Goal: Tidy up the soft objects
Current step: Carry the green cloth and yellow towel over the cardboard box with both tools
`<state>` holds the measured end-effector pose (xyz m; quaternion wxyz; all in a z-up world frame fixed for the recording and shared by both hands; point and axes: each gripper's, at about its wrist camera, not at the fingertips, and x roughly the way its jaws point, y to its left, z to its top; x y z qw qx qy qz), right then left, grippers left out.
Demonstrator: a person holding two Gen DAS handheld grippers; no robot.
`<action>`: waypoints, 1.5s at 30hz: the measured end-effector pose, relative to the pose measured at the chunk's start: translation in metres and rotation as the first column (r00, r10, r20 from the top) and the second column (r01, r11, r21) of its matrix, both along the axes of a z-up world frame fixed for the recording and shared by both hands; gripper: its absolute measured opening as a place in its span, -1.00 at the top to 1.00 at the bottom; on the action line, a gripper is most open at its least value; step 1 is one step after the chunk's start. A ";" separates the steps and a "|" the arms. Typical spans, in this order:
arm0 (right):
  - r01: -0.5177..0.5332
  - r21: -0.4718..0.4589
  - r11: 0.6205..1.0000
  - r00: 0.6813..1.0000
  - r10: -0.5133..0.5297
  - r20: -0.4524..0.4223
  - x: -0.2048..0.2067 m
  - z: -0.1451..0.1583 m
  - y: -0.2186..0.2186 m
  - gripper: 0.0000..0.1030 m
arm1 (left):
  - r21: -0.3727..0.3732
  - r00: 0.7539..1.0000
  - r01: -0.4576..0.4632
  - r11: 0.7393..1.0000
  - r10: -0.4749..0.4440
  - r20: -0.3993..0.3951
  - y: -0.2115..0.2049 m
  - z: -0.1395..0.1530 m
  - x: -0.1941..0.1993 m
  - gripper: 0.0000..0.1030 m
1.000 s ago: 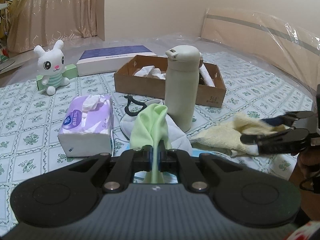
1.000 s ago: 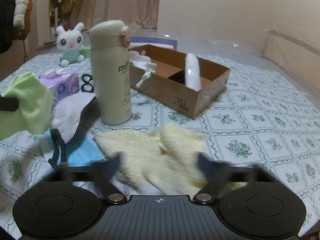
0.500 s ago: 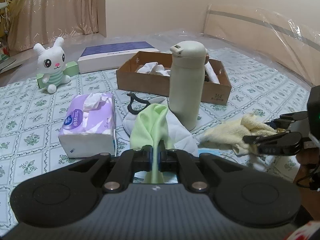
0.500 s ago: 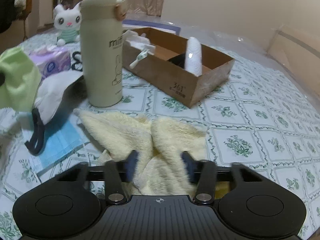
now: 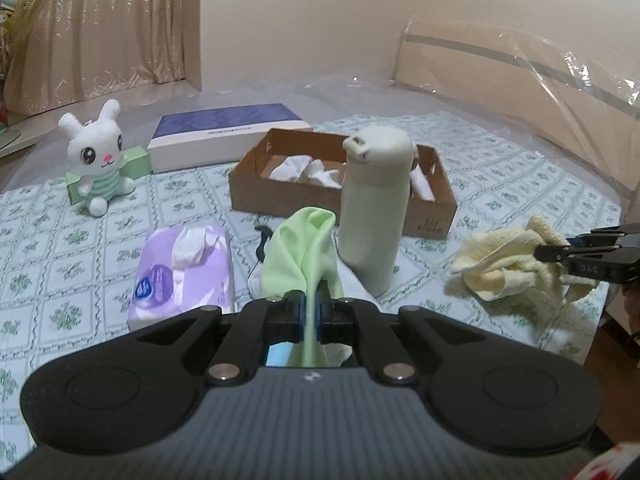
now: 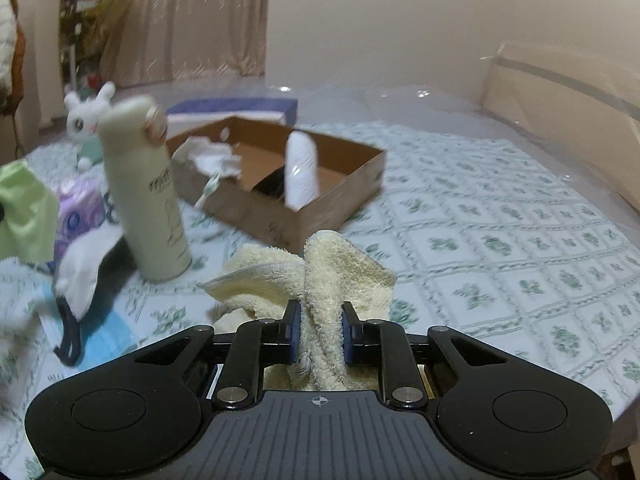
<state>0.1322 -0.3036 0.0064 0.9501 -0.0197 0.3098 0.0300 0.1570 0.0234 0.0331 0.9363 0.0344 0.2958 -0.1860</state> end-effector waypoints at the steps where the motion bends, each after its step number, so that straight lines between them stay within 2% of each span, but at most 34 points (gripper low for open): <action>1: 0.004 0.006 1.000 1.000 -0.005 0.005 0.000 0.004 -0.004 0.62 | -0.002 1.000 0.007 1.000 -0.007 0.001 0.001 0.002 0.003 0.93; 7: 0.016 0.066 0.998 1.000 -0.017 0.008 0.015 0.028 -0.027 0.62 | 0.000 0.999 0.038 0.999 -0.038 0.011 0.013 0.020 0.035 0.93; 11: 0.007 0.081 0.997 1.000 -0.009 0.019 0.036 0.043 -0.038 0.62 | 0.043 0.996 0.079 0.996 -0.080 0.026 0.015 0.034 0.066 0.93; 18: -0.061 0.058 0.996 0.996 0.057 0.072 0.091 0.079 -0.043 0.62 | 0.053 0.988 0.148 0.988 -0.150 0.032 0.008 0.051 0.140 0.93; 23: -0.127 0.030 0.991 0.989 0.124 0.075 0.142 0.091 -0.030 0.62 | 0.040 0.981 0.195 0.980 -0.196 0.008 -0.010 0.046 0.197 0.93; 28: -0.185 -0.006 0.983 0.982 0.185 0.039 0.190 0.080 -0.010 0.62 | 0.033 0.970 0.241 0.970 -0.239 -0.047 -0.036 0.025 0.248 0.92; 32: -0.210 -0.015 0.978 0.978 0.210 -0.008 0.222 0.056 0.002 0.62 | 0.053 0.957 0.277 0.959 -0.271 -0.102 -0.061 0.001 0.281 0.92; 38: -0.253 -0.021 0.967 0.965 0.251 -0.074 0.250 0.015 0.017 0.62 | 0.081 0.939 0.310 0.947 -0.292 -0.183 -0.093 -0.040 0.312 0.92; 45: -0.249 -0.035 0.968 0.964 0.244 -0.100 0.280 -0.009 0.022 0.62 | 0.113 0.939 0.297 0.948 -0.268 -0.216 -0.110 -0.064 0.338 0.84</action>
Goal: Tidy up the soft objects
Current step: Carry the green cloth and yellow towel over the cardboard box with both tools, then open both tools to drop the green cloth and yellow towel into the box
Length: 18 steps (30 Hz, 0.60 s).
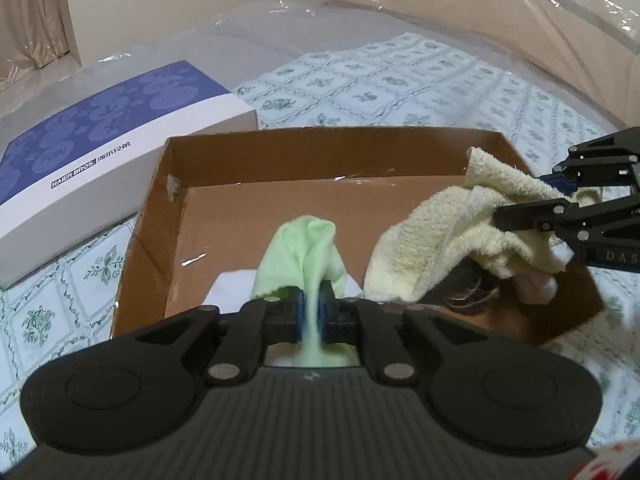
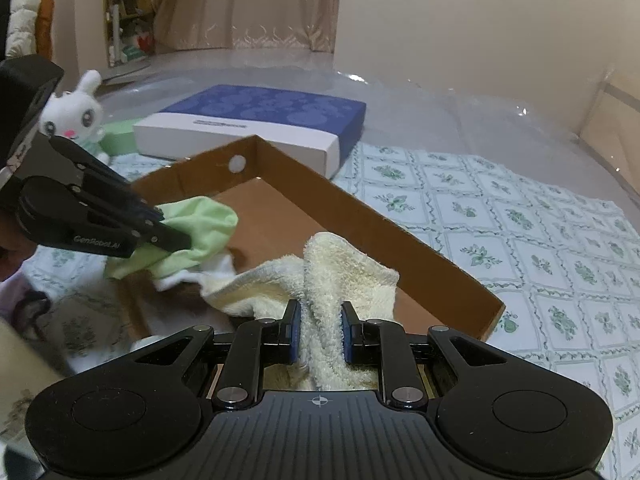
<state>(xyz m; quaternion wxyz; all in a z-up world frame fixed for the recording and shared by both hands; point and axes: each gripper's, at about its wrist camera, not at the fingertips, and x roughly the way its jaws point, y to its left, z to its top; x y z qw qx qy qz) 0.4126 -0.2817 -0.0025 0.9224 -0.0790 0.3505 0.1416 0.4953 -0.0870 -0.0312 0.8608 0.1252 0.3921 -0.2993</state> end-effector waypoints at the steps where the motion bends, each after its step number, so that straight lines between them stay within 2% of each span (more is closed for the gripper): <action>1: 0.008 -0.002 1.000 1.000 -0.008 0.000 0.005 -0.002 -0.001 0.62 | 0.000 1.000 -0.010 1.000 0.010 0.001 0.000 0.000 0.003 0.80; 2: 0.015 0.000 1.000 1.000 -0.015 -0.001 0.010 -0.004 -0.002 0.62 | -0.006 1.000 -0.020 1.000 0.020 0.002 0.000 0.000 0.005 0.74; 4: 0.023 0.010 1.000 1.000 -0.023 0.001 0.015 -0.005 -0.004 0.60 | -0.022 0.999 -0.045 0.999 0.045 0.004 0.002 0.003 0.009 0.41; 6: 0.022 0.020 1.000 1.000 -0.022 0.017 0.015 -0.002 -0.006 0.53 | -0.052 0.998 -0.055 0.997 0.055 0.008 0.006 0.009 0.009 0.23; 13: 0.013 0.098 0.995 0.996 -0.022 0.090 0.006 0.026 -0.010 -0.09 | -0.127 0.994 -0.089 0.988 0.096 0.050 0.026 0.042 0.001 0.21; 18: 0.025 0.106 0.994 0.989 -0.040 0.142 -0.006 0.053 -0.016 -0.16 | -0.142 0.990 -0.104 0.984 0.117 0.085 0.040 0.063 -0.015 0.21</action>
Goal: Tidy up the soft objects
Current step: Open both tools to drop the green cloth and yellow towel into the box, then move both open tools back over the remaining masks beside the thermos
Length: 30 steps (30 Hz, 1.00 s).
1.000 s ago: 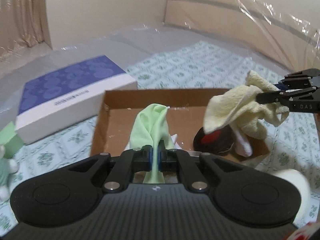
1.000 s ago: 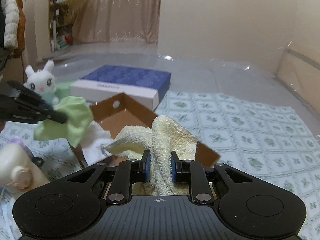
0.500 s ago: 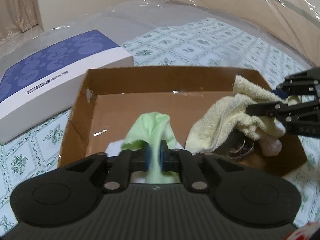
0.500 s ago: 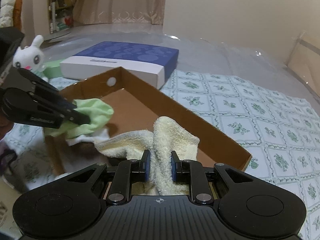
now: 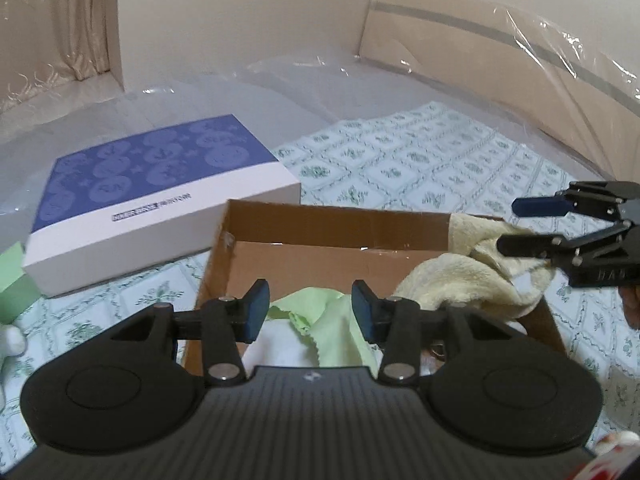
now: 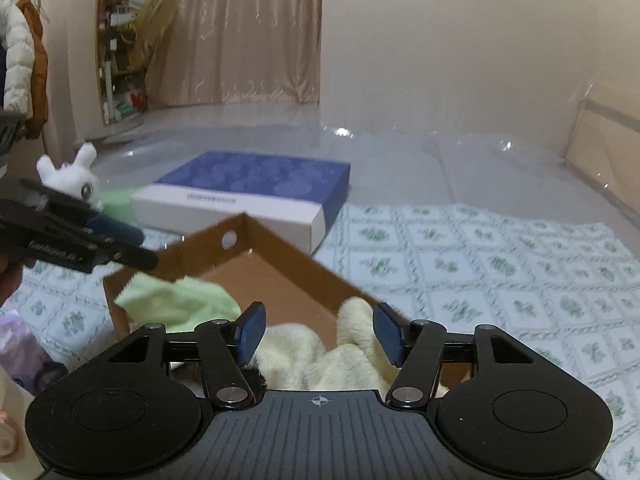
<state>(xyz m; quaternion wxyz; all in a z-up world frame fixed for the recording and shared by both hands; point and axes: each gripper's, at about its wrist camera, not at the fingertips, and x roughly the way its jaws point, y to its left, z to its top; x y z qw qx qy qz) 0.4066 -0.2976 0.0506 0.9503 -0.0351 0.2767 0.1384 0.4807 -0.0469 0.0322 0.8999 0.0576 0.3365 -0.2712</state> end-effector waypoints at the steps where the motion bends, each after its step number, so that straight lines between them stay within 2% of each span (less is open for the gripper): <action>1: 0.007 0.001 1.000 1.000 -0.007 0.008 -0.004 0.005 -0.002 -0.17 | -0.003 1.000 -0.002 1.000 0.002 0.004 0.003 0.003 -0.005 0.21; 8: 0.049 -0.006 0.999 0.999 -0.049 0.017 -0.043 0.026 -0.014 -0.18 | -0.017 0.999 -0.043 0.999 0.043 0.005 0.026 0.012 -0.050 0.21; 15: 0.071 -0.009 0.997 0.997 -0.071 0.006 -0.117 0.031 -0.014 -0.20 | -0.055 0.993 -0.120 0.991 0.121 0.007 0.056 0.017 -0.117 0.21; 19: 0.072 0.019 0.997 0.997 -0.072 -0.006 -0.164 0.027 -0.007 -0.21 | -0.082 0.983 -0.184 0.979 0.185 0.001 0.075 0.017 -0.161 0.21; 24: 0.056 0.014 0.998 0.998 -0.056 -0.012 -0.220 0.017 0.016 -0.22 | -0.079 0.967 -0.254 0.964 0.255 0.014 0.092 0.016 -0.218 0.21; 30: 0.079 0.111 0.991 0.996 -0.072 -0.059 -0.267 0.006 0.040 -0.23 | -0.102 0.940 -0.335 0.937 0.339 0.027 0.109 0.015 -0.279 0.21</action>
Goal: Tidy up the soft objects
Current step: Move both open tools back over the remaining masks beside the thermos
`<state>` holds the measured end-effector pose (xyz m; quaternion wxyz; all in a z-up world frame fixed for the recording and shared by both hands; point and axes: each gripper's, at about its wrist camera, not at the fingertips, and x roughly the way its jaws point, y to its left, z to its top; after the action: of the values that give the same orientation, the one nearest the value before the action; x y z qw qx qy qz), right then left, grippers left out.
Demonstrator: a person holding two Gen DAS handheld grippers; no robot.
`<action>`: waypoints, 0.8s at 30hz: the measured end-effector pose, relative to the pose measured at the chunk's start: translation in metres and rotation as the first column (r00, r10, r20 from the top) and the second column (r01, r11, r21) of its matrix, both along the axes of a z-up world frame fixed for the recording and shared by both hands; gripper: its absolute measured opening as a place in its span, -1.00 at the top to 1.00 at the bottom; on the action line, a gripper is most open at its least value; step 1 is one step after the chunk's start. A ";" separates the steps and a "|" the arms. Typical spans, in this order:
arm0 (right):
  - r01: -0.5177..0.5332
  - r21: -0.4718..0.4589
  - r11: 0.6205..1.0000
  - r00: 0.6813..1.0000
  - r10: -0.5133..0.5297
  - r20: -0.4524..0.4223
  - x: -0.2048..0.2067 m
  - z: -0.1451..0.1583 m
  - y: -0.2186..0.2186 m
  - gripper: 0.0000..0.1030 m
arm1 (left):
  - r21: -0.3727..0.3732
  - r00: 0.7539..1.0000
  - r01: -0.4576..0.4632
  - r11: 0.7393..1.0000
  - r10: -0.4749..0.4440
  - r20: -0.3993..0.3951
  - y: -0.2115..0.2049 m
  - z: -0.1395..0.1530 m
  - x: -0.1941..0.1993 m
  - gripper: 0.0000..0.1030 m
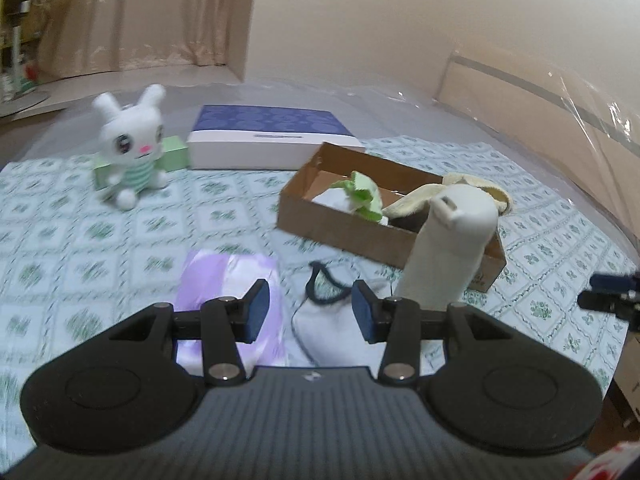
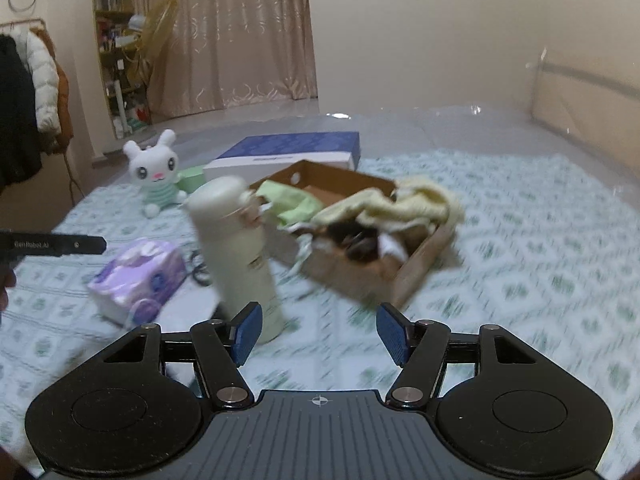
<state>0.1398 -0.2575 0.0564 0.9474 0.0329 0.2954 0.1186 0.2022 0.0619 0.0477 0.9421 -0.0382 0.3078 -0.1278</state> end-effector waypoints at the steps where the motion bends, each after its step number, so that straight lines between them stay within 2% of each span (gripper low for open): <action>1: -0.004 0.006 1.000 1.000 0.004 -0.005 -0.007 -0.002 0.006 -0.23 | -0.010 1.000 -0.013 1.000 0.013 0.002 0.002 -0.001 -0.009 0.20; 6: -0.035 -0.011 0.999 0.999 0.035 -0.009 -0.035 -0.007 0.028 -0.23 | -0.031 0.996 -0.091 0.995 0.092 0.004 0.011 -0.010 -0.054 0.17; 11: -0.057 -0.007 0.998 0.998 0.057 -0.029 -0.051 -0.013 0.038 -0.23 | -0.039 0.993 -0.116 0.993 0.115 -0.024 0.015 -0.022 -0.083 0.17; 24: -0.065 -0.004 0.998 0.997 0.065 -0.037 -0.062 -0.019 0.040 -0.23 | -0.011 0.993 -0.110 0.994 0.109 -0.044 0.009 -0.030 -0.100 0.17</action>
<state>0.0781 -0.2175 0.0375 0.9375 0.0229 0.3140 0.1481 0.1021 0.0706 0.0176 0.9406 -0.0642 0.3245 -0.0771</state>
